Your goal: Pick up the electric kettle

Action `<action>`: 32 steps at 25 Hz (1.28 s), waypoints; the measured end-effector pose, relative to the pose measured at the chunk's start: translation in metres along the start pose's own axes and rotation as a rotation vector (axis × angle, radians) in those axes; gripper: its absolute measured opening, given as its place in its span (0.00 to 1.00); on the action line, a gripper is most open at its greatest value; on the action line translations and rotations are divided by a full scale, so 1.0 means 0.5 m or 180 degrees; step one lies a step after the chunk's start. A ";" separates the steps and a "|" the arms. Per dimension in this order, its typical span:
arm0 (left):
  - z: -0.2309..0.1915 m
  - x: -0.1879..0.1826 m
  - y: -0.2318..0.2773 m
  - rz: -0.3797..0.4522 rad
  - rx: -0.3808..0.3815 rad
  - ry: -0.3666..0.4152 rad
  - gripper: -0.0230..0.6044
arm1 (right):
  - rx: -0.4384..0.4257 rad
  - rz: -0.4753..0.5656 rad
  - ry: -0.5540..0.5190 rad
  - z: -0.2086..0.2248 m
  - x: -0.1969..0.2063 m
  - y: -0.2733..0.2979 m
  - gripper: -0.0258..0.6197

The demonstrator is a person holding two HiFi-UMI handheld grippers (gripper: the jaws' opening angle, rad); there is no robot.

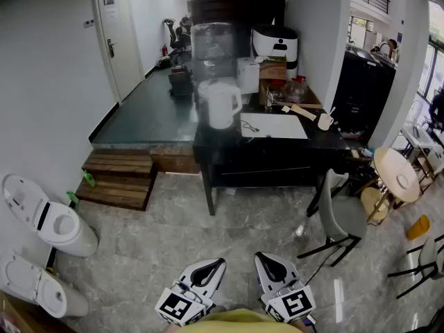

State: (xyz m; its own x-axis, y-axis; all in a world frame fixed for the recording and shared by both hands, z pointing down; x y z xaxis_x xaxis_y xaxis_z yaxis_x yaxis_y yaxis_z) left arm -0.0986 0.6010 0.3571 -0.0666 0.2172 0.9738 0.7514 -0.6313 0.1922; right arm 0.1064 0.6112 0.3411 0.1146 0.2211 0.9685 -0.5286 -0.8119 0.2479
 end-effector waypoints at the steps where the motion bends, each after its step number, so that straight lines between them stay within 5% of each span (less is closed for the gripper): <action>1: -0.001 0.000 -0.001 0.0006 -0.0005 0.0009 0.05 | -0.0002 -0.0005 -0.0008 0.000 -0.001 0.000 0.07; 32: -0.125 -0.003 0.023 0.0090 0.0126 0.0012 0.05 | 0.0161 -0.0096 0.0134 -0.014 0.003 0.114 0.07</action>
State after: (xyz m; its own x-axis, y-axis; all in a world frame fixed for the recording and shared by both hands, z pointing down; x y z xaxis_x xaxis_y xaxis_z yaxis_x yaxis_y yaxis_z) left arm -0.1310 0.5471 0.3653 -0.0475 0.1970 0.9793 0.7784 -0.6071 0.1598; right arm 0.0707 0.5691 0.3564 0.0938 0.2677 0.9589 -0.4820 -0.8306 0.2790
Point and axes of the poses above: the fingertips, and each gripper's own axes: y forward along the fingers, z to its right, x out of its underside, the point moved 10 cm from there along -y, backward along the fingers, and after that the axes turned 13 degrees about -z, right-handed, at the moved point
